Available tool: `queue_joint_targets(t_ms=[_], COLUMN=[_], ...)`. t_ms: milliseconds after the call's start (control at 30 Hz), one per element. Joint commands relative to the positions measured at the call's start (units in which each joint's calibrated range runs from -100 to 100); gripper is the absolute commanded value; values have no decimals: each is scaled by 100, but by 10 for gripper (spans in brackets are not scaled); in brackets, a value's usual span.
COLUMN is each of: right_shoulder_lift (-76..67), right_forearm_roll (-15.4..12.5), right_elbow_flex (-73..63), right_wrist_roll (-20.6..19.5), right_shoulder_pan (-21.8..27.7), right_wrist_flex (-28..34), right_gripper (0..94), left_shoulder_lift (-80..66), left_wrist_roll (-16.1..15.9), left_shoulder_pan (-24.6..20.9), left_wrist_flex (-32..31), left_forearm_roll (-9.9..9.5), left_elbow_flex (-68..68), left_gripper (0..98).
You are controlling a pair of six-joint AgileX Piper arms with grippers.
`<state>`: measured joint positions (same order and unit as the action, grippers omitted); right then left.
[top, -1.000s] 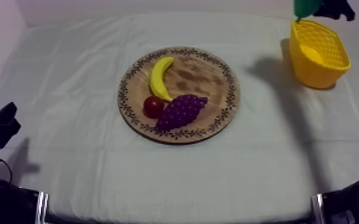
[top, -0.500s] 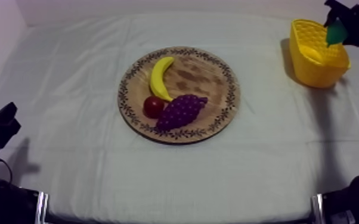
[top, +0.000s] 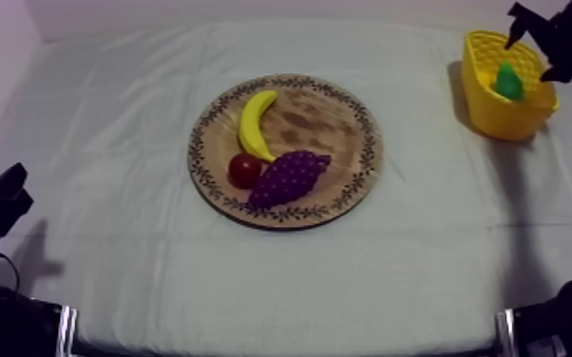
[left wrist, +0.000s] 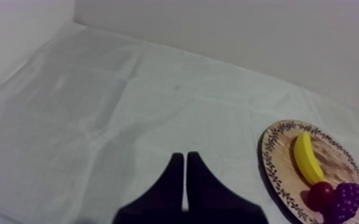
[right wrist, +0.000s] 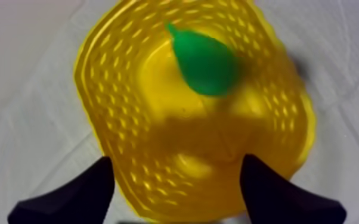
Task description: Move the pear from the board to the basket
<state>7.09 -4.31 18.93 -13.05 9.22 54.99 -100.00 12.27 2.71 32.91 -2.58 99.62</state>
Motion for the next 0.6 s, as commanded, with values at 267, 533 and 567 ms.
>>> queue_joint_targets(t_ms=[267,533,567], right_shoulder_lift=[-2374,-4754,-5025], right_forearm_roll=[-46,98,119], right_elbow_flex=[715,1699,1824], right_wrist_roll=[377,567,582], right_shoulder_pan=[71,-264,-312], right_wrist_flex=[50,-374,-409], right_gripper=[443,235,216], left_shoulder_lift=[0,0,0], left_wrist_roll=[1,1,1], left_shoulder_pan=[1,1,1], left_wrist_flex=[-1,-1,-1], left_forearm_roll=[1,1,1], left_elbow_flex=[5,5,5], left_gripper=[1,1,1])
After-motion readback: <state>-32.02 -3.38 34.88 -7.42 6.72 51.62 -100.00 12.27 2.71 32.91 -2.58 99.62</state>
